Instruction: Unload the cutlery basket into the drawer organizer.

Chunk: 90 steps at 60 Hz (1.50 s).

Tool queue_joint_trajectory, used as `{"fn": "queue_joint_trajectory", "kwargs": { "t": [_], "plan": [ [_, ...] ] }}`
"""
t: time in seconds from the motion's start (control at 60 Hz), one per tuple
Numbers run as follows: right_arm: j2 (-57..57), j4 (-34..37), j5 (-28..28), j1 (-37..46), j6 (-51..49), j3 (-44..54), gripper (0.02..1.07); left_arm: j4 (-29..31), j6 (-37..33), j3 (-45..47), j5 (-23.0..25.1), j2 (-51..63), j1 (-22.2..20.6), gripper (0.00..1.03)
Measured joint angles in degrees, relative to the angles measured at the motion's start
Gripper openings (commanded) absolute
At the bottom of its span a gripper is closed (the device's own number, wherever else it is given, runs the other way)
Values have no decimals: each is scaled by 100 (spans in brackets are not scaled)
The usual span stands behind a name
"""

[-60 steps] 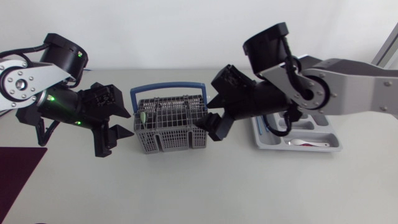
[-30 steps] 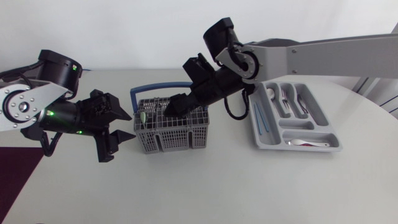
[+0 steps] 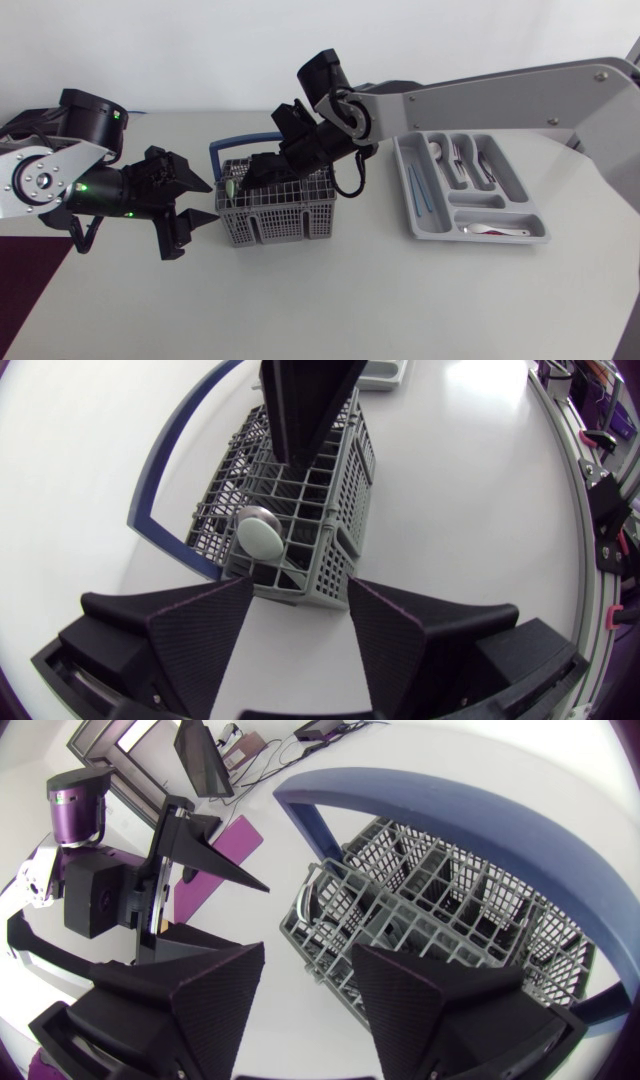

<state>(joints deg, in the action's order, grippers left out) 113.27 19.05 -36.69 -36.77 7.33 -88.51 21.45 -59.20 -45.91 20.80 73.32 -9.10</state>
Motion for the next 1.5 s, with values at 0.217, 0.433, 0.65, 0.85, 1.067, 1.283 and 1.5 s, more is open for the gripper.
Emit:
{"fn": "queue_joint_trajectory", "kwargs": {
  "t": [0.217, 0.433, 0.65, 0.85, 1.067, 1.283, 1.5],
  "plan": [
    [162, -173, 138, -63, 219, -197, 46, -105, -85, 20, 111, 142, 55, 80],
    [330, -275, 262, -138, 308, -339, 42, -151, -109, 24, 195, 175, 151, 80],
    [487, -299, 363, -155, 323, -409, 35, -208, -131, 24, 297, 199, 173, 80],
    [538, -306, 393, -197, 343, -472, 35, -258, -131, 24, 299, 293, 173, 80],
    [542, -358, 413, -273, 363, -570, 35, -321, -131, 24, 306, 367, 173, 80],
    [570, -385, 442, -286, 367, -579, 33, -334, -131, 24, 321, 367, 173, 80],
    [570, -422, 501, -280, 385, -577, 33, -337, -131, 66, 348, 367, 170, 80]
  ]
}}
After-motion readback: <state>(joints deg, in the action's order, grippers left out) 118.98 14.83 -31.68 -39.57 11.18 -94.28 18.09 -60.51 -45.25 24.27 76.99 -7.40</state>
